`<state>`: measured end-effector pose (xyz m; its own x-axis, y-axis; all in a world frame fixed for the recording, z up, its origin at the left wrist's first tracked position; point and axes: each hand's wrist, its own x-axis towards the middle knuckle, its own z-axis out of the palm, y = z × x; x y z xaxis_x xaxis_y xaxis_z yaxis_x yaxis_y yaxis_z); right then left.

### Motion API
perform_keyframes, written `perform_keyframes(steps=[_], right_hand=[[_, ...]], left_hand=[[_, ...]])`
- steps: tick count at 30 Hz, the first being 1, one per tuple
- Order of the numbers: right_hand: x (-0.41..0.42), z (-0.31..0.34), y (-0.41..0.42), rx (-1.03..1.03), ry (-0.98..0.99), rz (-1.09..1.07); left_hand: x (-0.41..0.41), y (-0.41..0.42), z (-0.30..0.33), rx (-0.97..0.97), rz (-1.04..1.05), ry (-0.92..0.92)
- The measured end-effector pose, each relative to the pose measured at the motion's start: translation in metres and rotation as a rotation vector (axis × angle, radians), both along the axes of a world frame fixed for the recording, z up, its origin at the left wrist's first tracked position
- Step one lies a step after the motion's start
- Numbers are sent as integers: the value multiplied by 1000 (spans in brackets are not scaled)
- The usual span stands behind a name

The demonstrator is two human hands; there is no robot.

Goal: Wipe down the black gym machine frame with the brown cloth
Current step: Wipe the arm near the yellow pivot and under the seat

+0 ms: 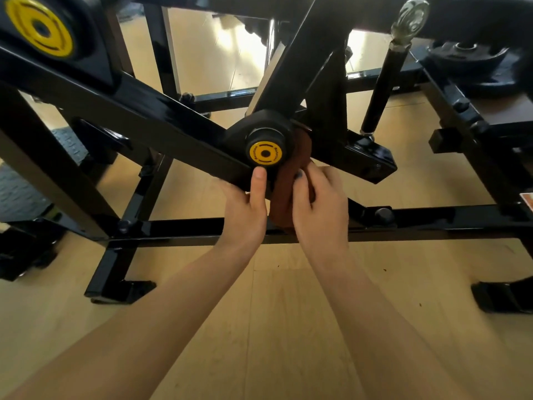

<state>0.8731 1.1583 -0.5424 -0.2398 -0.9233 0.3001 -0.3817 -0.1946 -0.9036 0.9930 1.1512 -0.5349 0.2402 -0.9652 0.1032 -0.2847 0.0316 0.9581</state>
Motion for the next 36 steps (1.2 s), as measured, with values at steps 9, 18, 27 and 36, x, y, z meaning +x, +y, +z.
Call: perform_keyframes(steps=[9, 18, 27, 36], right_hand=[[-28, -24, 5, 269, 93, -218], [-2, -9, 11, 54, 101, 6], [-82, -63, 14, 421, 101, -252], [-39, -35, 16, 208, 136, -99]], left_hand=[[0, -2, -2, -12, 15, -36], [-3, -7, -7, -22, 54, -29], [-9, -5, -8, -2, 140, -17], [-46, 2, -10, -92, 306, 64]])
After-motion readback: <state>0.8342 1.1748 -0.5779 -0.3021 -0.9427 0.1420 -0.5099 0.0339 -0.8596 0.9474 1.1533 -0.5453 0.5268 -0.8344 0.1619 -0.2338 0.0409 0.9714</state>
